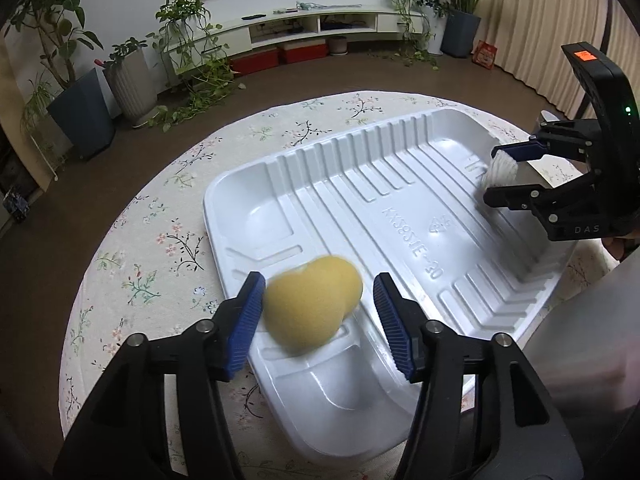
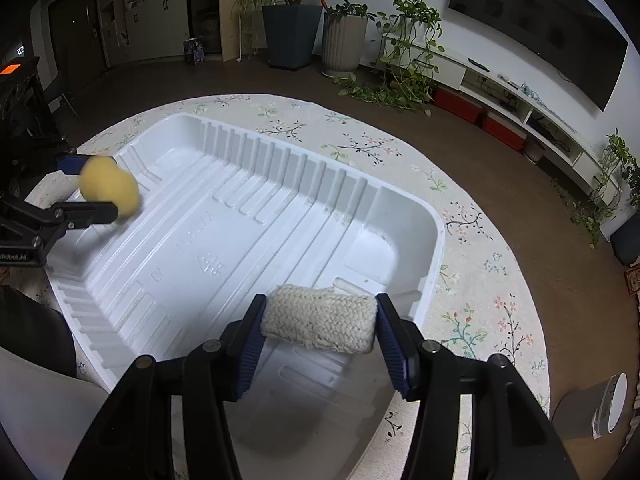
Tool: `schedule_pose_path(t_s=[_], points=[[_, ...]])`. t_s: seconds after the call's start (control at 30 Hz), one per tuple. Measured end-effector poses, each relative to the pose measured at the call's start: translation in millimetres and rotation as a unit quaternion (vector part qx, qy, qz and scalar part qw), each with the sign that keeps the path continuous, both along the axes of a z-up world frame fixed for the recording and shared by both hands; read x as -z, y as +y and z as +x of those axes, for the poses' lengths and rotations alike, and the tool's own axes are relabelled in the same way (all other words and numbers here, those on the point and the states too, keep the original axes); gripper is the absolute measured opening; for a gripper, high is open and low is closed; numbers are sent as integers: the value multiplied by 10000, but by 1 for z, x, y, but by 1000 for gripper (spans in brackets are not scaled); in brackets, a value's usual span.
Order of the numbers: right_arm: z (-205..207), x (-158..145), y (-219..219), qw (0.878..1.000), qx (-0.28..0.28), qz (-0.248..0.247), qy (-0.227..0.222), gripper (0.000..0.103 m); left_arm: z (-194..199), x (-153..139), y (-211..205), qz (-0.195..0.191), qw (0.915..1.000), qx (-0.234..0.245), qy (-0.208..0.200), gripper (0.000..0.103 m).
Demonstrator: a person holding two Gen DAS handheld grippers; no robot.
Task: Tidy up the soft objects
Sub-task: 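Carry both items to the white tray and release them inside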
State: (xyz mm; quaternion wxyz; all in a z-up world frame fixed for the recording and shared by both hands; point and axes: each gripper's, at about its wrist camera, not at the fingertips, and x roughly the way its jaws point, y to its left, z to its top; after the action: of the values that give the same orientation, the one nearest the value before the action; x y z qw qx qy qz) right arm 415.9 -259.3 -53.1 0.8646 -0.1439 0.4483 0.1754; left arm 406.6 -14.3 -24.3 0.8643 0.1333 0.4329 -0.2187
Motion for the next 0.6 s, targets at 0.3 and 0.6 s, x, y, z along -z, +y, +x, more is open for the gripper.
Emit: schedule_pose_path(t_s=[0.3,0.6], points=[[-3,-15,-9,9996,63,199,-201,68,3,-21,20,-347,9988,-295,-174,64],[-27,-49,-46,9970,414,459,-467,72,-24,-48,56,-791,9939,-687,-356,71]])
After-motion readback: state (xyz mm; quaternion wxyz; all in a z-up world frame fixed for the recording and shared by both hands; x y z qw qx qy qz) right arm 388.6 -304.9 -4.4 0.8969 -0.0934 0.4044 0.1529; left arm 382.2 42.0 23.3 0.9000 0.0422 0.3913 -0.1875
